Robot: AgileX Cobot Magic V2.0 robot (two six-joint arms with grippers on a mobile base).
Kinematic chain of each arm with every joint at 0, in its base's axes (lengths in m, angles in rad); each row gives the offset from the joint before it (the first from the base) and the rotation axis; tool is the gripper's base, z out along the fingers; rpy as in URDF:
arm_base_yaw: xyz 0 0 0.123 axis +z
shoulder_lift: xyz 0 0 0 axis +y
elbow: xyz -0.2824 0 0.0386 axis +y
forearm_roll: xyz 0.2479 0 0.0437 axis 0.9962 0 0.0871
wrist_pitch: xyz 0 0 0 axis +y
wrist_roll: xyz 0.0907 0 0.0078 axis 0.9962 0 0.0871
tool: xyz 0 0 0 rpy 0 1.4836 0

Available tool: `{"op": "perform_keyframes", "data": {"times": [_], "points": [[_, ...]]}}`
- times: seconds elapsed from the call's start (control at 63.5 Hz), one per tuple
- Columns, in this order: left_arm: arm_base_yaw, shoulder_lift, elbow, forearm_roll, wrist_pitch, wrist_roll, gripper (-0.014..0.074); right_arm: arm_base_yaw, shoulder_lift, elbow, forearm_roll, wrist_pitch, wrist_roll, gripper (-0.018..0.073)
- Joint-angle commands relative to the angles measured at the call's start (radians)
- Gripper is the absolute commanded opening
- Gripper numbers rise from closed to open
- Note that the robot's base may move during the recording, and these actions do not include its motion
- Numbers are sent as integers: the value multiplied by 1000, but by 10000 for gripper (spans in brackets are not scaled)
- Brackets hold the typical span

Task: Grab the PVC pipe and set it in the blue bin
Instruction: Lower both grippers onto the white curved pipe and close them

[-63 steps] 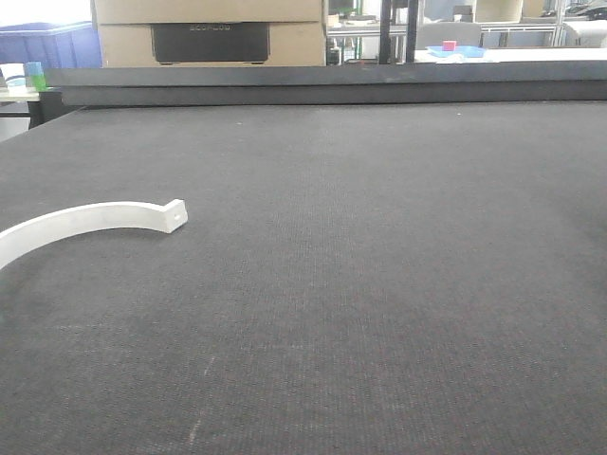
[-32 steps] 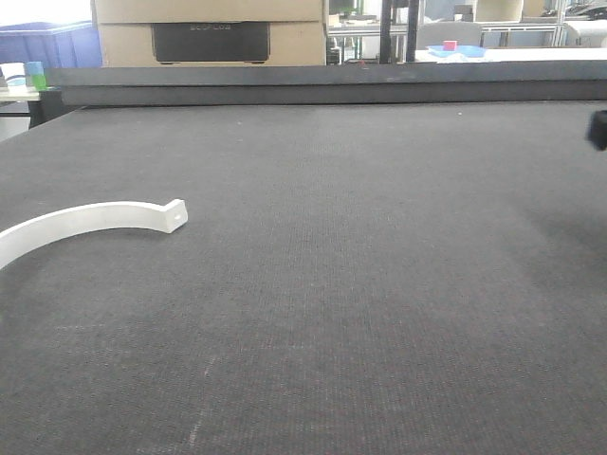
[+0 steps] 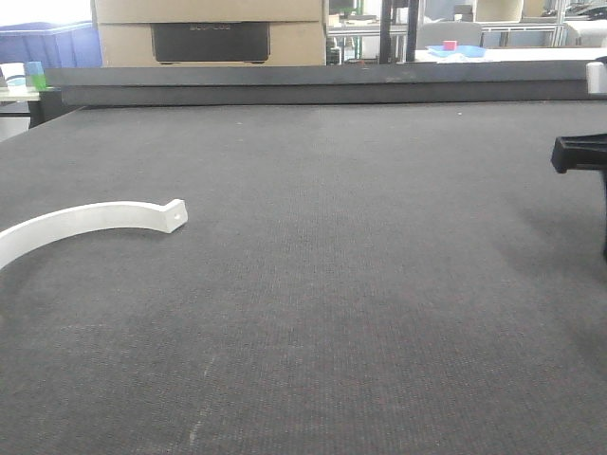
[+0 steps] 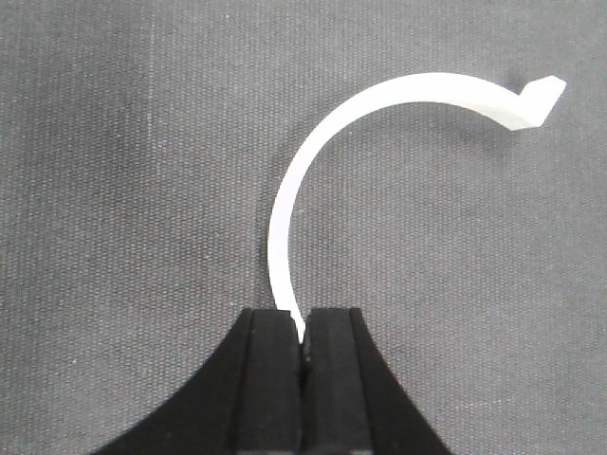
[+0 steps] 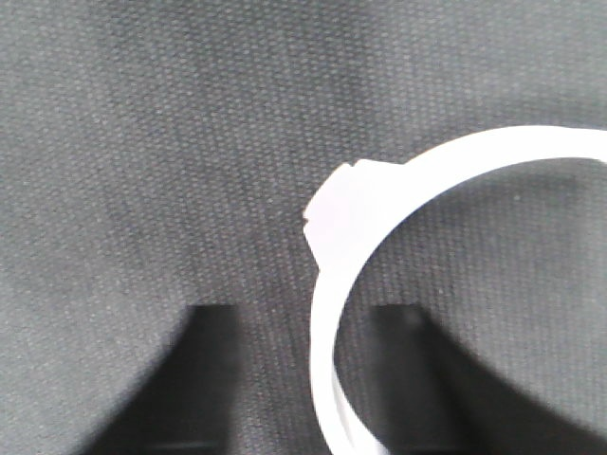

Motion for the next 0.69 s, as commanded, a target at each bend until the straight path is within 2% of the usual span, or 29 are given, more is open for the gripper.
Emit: {"op": "perform_keyframes", "data": {"times": [0.0,0.378,0.425,0.473,0.567,0.678], "points": [[1,-1,-3,-10,3,-3,-111,2,1,-3,-6,-11,4,281],[1,-1,-3,-10,3,-3,-111,2,87,-3,-6,-28,4,177],[1,-1,-3,-10,3,-3,-111,2,88,-3,-6,-26,4,134],[1,-1,-3,-10,5,-3,-111,2,86,-3,-6,-18,4,48],[1,-1,-6,-13,17,-5,-111,2,76,-3,-8,-3,4,-167],[1,-1,-40,-8,80,-29,-111,2,42,-18,-19,38,4,-167]]}}
